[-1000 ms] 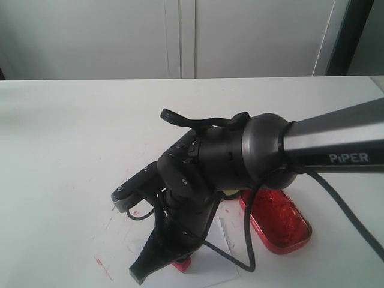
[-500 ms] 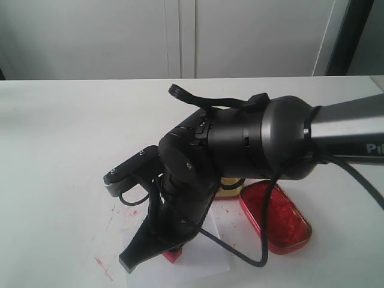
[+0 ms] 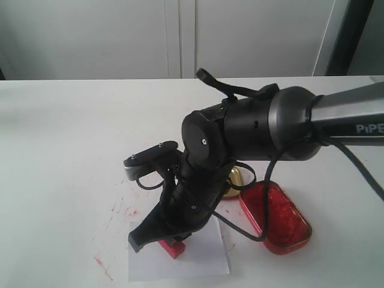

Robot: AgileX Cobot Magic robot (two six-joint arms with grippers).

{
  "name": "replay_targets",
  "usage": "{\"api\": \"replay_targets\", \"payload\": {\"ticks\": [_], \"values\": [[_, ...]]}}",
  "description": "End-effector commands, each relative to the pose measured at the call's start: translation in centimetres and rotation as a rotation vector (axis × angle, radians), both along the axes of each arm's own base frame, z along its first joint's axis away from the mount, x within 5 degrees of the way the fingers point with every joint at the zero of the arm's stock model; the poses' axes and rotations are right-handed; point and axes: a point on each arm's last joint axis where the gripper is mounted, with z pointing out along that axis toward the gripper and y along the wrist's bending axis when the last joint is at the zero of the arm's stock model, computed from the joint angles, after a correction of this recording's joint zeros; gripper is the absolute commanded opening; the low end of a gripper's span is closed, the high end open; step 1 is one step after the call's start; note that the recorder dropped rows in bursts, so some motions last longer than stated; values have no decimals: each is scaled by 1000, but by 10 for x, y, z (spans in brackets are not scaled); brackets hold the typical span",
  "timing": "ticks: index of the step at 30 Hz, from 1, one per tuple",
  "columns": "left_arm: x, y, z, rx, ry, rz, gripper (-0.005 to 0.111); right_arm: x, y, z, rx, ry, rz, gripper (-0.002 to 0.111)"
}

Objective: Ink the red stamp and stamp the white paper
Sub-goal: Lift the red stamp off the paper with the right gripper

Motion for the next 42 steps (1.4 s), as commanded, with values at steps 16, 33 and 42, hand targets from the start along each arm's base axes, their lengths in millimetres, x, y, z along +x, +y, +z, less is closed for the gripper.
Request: {"api": "replay_targets", "payload": {"ticks": [16, 33, 42], "values": [[0, 0, -1, -10, -1, 2, 0, 17, -27, -16, 91, 120, -26, 0], [0, 0, -1, -10, -1, 2, 0, 22, -35, -16, 146, 194, -27, 0], [0, 0, -1, -10, -1, 2, 0, 25, -41, -24, 146, 258, -35, 0]]}}
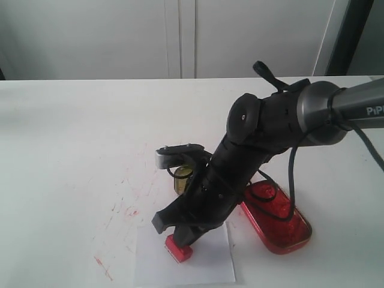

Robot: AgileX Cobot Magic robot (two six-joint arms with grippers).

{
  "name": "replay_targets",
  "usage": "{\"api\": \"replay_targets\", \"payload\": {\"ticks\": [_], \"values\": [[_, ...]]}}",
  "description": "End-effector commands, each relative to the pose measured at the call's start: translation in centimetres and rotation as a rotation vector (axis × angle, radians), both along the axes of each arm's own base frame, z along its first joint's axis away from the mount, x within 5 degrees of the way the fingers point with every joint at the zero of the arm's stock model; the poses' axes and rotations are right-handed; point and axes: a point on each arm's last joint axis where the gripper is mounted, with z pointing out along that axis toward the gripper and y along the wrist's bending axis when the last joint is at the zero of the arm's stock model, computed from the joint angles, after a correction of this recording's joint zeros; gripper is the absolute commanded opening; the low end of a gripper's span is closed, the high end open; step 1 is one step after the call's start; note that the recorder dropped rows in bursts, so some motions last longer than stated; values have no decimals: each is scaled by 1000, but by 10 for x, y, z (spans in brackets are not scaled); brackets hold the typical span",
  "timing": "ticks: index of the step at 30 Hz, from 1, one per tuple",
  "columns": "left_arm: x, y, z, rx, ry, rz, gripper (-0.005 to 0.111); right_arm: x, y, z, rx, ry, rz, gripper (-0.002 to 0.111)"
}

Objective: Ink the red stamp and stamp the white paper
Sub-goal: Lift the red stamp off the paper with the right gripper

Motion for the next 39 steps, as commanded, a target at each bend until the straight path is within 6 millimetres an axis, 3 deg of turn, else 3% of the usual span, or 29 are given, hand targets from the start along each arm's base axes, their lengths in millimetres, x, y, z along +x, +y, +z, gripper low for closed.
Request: {"api": "replay_targets", "payload": {"ticks": [1, 19, 29, 39], "values": [[0, 0, -1, -10, -1, 2, 0, 0, -5, -6, -12, 57, 13, 0], [0, 0, -1, -12, -1, 3, 0, 8, -13, 2, 83, 121, -66, 0], [0, 0, -1, -10, -1, 2, 0, 9, -13, -6, 71, 139, -61, 0], [0, 0, -1, -10, -1, 2, 0, 18, -1, 37, 240, 69, -132, 0]]}}
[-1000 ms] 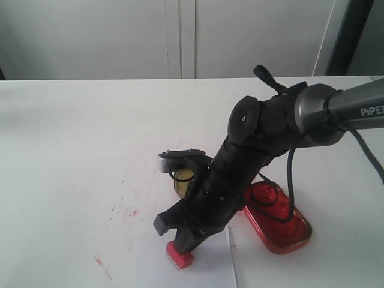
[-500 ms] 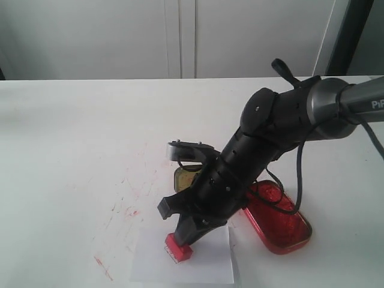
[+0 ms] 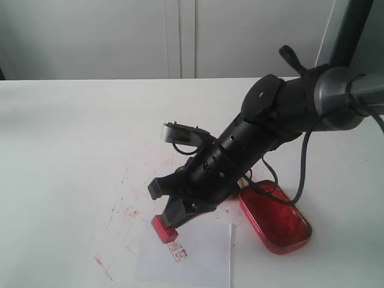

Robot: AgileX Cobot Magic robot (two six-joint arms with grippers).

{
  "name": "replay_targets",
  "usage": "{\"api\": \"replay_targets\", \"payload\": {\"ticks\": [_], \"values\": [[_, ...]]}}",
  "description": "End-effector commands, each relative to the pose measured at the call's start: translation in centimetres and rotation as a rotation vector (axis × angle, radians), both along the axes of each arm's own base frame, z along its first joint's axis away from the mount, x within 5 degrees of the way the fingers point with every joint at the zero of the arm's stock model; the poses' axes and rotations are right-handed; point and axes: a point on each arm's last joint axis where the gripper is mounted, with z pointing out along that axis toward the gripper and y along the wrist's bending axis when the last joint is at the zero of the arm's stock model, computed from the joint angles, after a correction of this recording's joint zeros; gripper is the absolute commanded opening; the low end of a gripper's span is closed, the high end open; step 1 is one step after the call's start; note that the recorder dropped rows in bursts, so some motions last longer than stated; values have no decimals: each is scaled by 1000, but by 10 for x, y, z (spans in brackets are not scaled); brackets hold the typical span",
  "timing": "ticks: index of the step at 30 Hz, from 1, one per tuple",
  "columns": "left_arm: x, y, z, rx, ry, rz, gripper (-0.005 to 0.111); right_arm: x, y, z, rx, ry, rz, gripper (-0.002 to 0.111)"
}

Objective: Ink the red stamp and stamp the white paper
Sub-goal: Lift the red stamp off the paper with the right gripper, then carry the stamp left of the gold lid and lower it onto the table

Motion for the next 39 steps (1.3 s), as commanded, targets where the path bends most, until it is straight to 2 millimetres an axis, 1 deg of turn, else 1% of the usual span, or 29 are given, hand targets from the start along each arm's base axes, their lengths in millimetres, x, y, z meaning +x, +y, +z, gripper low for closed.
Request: {"api": "replay_targets", "payload": {"ticks": [1, 8, 12, 14, 25, 28, 34, 37, 39], "values": [[0, 0, -1, -10, -1, 2, 0, 7, 6, 20, 91, -28, -51, 0], [0, 0, -1, -10, -1, 2, 0, 21, 8, 22, 119, -116, -171, 0], [0, 0, -1, -10, -1, 2, 0, 26, 10, 24, 158, -137, -234, 0], [0, 0, -1, -10, -1, 2, 0, 28, 12, 22, 181, -124, -256, 0], [0, 0, -1, -10, -1, 2, 0, 42, 26, -9, 269, -59, -317, 0], [0, 0, -1, -10, -1, 2, 0, 47, 30, -16, 265, -48, -323, 0], [0, 0, -1, -10, -1, 2, 0, 49, 31, -33, 239, -22, -333, 0], [0, 0, -1, -10, -1, 2, 0, 51, 30, -48, 208, -3, -350, 0], [0, 0, -1, -10, -1, 2, 0, 52, 30, -52, 198, 0, -361, 0]]}}
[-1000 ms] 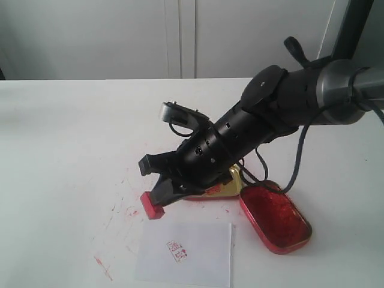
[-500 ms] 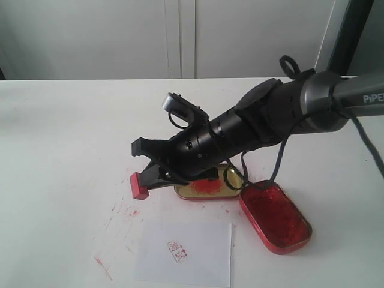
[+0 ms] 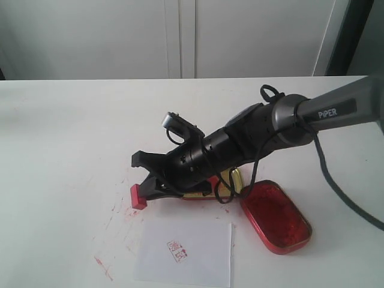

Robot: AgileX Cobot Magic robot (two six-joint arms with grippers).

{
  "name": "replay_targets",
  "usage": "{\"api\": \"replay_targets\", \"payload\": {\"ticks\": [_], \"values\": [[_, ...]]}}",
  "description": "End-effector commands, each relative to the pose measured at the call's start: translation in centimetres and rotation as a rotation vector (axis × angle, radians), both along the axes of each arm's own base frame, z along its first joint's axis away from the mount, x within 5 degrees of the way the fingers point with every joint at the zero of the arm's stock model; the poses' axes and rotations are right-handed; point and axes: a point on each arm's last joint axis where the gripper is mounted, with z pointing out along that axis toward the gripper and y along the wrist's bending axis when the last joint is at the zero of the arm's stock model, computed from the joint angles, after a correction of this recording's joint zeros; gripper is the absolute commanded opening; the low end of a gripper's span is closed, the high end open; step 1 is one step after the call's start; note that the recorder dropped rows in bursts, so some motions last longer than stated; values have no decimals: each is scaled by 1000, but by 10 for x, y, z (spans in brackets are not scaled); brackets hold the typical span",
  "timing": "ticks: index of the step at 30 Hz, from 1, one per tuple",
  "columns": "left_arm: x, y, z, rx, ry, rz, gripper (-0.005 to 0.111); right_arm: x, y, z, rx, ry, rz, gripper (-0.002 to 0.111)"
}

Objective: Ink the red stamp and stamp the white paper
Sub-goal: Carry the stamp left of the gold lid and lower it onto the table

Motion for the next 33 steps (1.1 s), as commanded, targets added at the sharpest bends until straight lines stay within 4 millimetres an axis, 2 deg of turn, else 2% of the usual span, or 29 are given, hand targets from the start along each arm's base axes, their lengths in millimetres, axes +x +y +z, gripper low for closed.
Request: {"api": "replay_targets", "payload": {"ticks": [1, 5, 11, 19, 27, 33], "values": [[0, 0, -1, -10, -1, 2, 0, 5, -2, -4, -11, -8, -25, 0], [0, 0, -1, -10, -1, 2, 0, 5, -2, -5, -13, -10, -28, 2], [0, 0, -1, -10, -1, 2, 0, 6, -3, -5, -16, -5, -38, 23], [0, 0, -1, -10, -1, 2, 0, 8, -3, -5, -27, -15, -54, 39], [0, 0, -1, -10, -1, 2, 0, 10, -5, -5, -40, -35, -77, 40], [0, 0, -1, -10, -1, 2, 0, 15, -8, 6, -64, -106, -112, 40]]}}
